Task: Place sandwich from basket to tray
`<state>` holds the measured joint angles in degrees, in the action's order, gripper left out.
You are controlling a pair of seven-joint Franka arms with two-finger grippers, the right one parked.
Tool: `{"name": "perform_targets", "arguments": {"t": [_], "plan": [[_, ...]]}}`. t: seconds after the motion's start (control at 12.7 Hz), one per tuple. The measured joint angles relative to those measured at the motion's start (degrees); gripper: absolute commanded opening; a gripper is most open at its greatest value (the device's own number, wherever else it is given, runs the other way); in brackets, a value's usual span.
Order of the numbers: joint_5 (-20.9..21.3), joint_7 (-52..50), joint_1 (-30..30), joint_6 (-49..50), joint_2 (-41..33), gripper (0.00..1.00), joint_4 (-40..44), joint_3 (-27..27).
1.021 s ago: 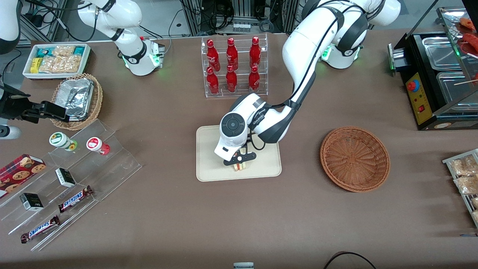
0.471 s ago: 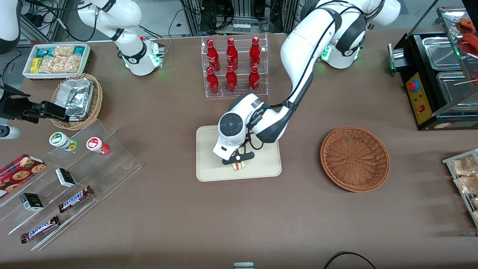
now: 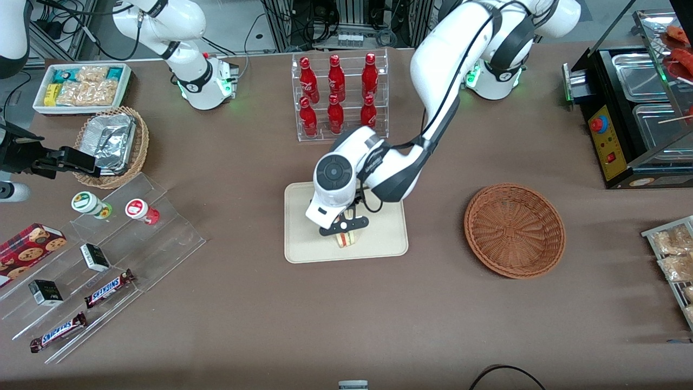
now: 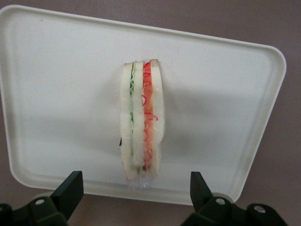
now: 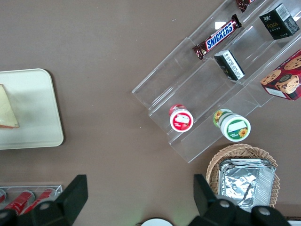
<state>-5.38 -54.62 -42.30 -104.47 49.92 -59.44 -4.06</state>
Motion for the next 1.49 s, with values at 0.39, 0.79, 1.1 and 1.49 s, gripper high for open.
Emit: {"name": "perform_targets", "arguments": {"t": [0.39,0.79,1.1,1.49], "plan": [[0.22,9.86,3.3,10.93,-7.07,1.0,-0.08,0.98],[2.42,16.23,9.79,11.62,-13.55,1.0,-7.04,2.16],[2.57,26.79,16.22,8.21,-22.48,1.0,-18.53,2.48],[2.59,41.02,24.36,7.58,-31.1,1.0,-28.0,2.63]]}}
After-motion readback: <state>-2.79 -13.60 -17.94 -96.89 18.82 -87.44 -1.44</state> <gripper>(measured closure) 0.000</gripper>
